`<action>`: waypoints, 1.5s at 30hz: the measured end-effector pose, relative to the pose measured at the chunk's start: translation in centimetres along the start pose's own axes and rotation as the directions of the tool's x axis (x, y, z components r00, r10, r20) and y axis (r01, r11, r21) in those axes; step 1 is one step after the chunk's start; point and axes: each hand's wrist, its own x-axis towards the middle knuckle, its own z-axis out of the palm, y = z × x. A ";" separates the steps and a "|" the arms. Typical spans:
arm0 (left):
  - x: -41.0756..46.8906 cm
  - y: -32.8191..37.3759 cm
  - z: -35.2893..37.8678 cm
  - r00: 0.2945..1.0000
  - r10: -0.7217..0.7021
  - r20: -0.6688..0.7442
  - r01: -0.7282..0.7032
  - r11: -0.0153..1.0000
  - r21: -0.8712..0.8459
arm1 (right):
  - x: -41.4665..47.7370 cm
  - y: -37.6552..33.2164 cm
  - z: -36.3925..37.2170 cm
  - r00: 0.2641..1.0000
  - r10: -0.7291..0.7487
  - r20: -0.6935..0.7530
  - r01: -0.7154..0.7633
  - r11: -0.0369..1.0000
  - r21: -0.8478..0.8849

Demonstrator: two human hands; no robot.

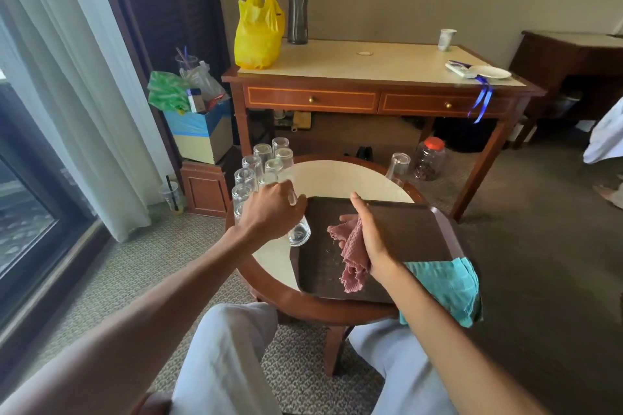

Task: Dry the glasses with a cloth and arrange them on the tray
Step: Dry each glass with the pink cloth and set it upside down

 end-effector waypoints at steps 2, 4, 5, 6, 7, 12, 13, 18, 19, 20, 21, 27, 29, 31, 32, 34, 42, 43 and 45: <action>-0.9 -0.8 0.6 0.999 -0.002 0.050 -0.001 0.999 0.049 | 0.1 1.2 0.2 1.000 0.015 -0.013 -0.015 0.998 -0.059; -1.7 -1.4 1.1 0.996 -0.006 0.085 0.000 0.997 0.071 | 0.4 2.5 0.3 0.997 0.076 -0.022 -0.078 0.990 -0.117; -2.0 -1.8 1.4 0.996 -0.008 0.094 0.001 0.997 0.081 | 0.4 2.9 0.3 0.995 0.105 -0.006 -0.105 0.988 -0.111; -2.3 -2.0 1.6 0.995 -0.009 0.104 -0.001 0.995 0.097 | 0.3 3.0 0.4 0.994 0.111 0.017 -0.109 0.990 -0.087; -2.6 -2.2 1.9 0.993 -0.013 0.119 -0.001 0.993 0.117 | 0.3 3.3 0.5 0.993 0.107 0.052 -0.104 0.993 -0.054; -3.1 -2.9 3.0 0.984 -0.060 0.170 0.023 0.977 0.214 | 0.5 3.5 0.6 0.968 0.141 0.209 -0.158 0.985 0.068; -3.1 -3.0 3.2 0.979 -0.072 0.189 0.027 0.972 0.231 | 0.7 3.7 0.6 0.962 0.149 0.228 -0.173 0.981 0.089; -3.5 -3.6 4.3 0.957 -0.129 0.258 0.060 0.964 0.259 | 1.0 4.0 0.4 0.890 0.184 0.417 -0.234 0.970 0.071; -3.6 -3.8 4.6 0.956 -0.129 0.263 0.058 0.963 0.264 | 1.1 4.0 0.3 0.874 0.179 0.451 -0.236 0.969 0.072; -3.8 -4.0 4.8 0.956 -0.127 0.265 0.052 0.960 0.276 | 1.1 3.9 0.2 0.856 0.179 0.485 -0.241 0.968 0.067; -3.8 -4.3 4.9 0.957 -0.123 0.263 0.043 0.956 0.291 | 1.1 3.9 0.2 0.834 0.182 0.520 -0.245 0.968 0.054; -2.7 -4.0 4.1 0.957 -0.121 0.265 0.029 0.945 0.326 | 1.1 3.8 -0.4 0.739 0.185 0.648 -0.280 0.959 0.046; -1.8 -2.8 3.2 0.981 -0.041 0.187 0.004 0.981 0.192 | 1.0 3.9 -0.5 0.733 0.171 0.659 -0.299 0.951 0.086; -1.1 -1.5 2.2 0.956 0.031 0.292 -0.024 0.999 -0.028 | 0.8 4.0 -0.5 0.732 0.175 0.658 -0.331 0.936 0.120; -0.9 -0.8 1.8 0.914 0.063 0.400 -0.013 0.992 -0.126 | 0.6 3.8 -0.4 0.736 0.179 0.653 -0.346 0.928 0.136; -1.0 0.2 1.7 0.813 0.106 0.572 0.021 0.977 -0.210 | 0.1 3.4 -0.4 0.729 0.171 0.663 -0.374 0.910 0.177; -1.7 1.0 2.6 0.789 0.118 0.602 0.180 0.894 -0.411 | -0.3 2.8 -2.8 0.717 0.204 0.666 -0.369 0.922 0.115; -1.7 1.0 2.5 0.800 0.109 0.590 0.217 0.864 -0.454 | -0.5 2.7 -3.2 0.708 0.213 0.673 -0.367 0.925 0.093; -1.7 1.0 2.1 0.810 0.076 0.581 0.283 0.817 -0.503 | -0.8 2.4 -3.9 0.713 0.240 0.659 -0.364 0.930 0.056</action>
